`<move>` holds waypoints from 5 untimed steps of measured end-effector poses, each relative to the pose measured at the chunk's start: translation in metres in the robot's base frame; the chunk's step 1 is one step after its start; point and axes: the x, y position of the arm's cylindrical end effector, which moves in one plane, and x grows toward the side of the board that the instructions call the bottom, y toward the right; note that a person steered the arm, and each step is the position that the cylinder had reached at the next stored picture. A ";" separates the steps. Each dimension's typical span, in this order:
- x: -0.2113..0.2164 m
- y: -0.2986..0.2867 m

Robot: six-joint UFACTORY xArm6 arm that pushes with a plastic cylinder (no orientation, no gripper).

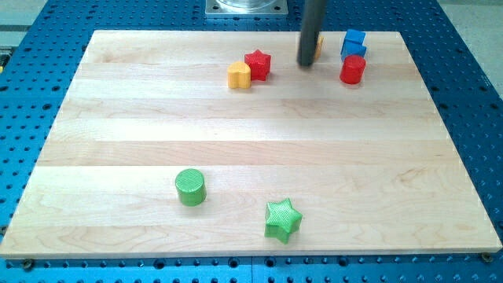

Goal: Push hexagon into blue blocks

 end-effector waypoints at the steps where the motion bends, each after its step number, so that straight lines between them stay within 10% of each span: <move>1: -0.009 -0.029; 5: -0.039 0.055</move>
